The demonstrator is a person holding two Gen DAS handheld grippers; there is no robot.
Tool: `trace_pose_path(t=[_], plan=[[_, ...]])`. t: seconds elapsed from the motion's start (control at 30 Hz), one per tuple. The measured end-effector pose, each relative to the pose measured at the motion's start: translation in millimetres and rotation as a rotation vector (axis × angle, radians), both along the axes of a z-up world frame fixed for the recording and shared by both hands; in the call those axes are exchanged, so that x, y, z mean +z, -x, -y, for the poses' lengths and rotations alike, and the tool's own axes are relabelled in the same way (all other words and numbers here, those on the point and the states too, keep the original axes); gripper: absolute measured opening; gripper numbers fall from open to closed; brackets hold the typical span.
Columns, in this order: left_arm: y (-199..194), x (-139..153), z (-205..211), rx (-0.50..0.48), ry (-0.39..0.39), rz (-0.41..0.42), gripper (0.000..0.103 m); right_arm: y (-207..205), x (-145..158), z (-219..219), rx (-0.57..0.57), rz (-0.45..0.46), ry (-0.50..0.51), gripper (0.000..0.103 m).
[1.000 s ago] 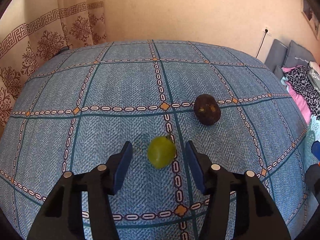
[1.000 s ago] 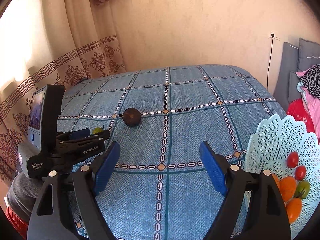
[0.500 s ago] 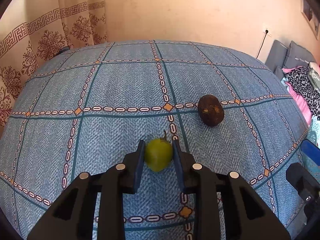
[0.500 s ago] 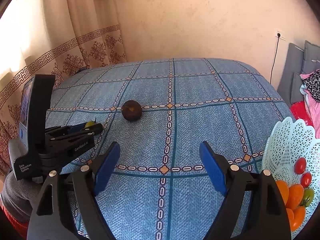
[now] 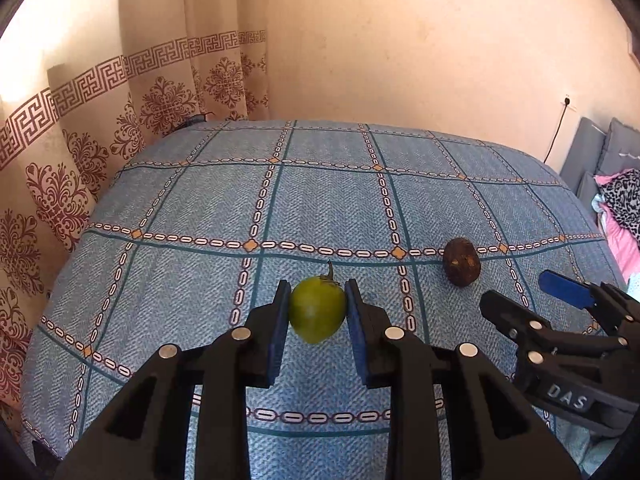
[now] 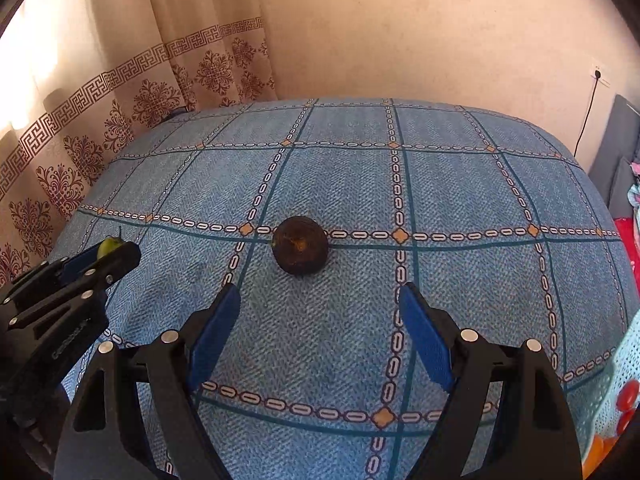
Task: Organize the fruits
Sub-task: 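Move the right gripper to the dark brown fruit and close on it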
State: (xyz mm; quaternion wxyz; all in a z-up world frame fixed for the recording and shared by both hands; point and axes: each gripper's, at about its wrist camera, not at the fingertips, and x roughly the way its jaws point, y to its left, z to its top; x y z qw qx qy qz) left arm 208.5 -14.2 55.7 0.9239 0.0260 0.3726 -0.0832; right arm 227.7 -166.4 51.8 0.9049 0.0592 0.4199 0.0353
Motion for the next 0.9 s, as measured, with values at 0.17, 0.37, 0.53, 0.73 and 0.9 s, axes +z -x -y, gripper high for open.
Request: trace_pose_path(t=[0.17,0.37,0.53,0.73,0.9], plan=[[-1.1,-2.5,-10.4,0.02,0.023,-0.024,0.028,-28.4,-6.5,-11.3,0.018,-0.029,0.016,0.083],[-7.1,-6.5,-17.1,0.029,0.042,-0.043,0.028,-48.8,-16.5,-20.6,0.019,-0.054,0.053,0.083],[-9.9,-10.2,-17.5,0.03,0.045,-0.057,0.028,-58.0,-24.4,-21.1,0.005,-0.06,0.084,0.083],[-11.9,-11.1,-18.1,0.032,0.049,-0.064,0.028,-62.0,-30.2,-15.0,-0.031,-0.064,0.106,0.067],[-12.1,-10.3,-19.5,0.036,0.057,-0.068,0.028,-59.4,-26.8,-20.9,-0.001,-0.061,0.099,0.044]])
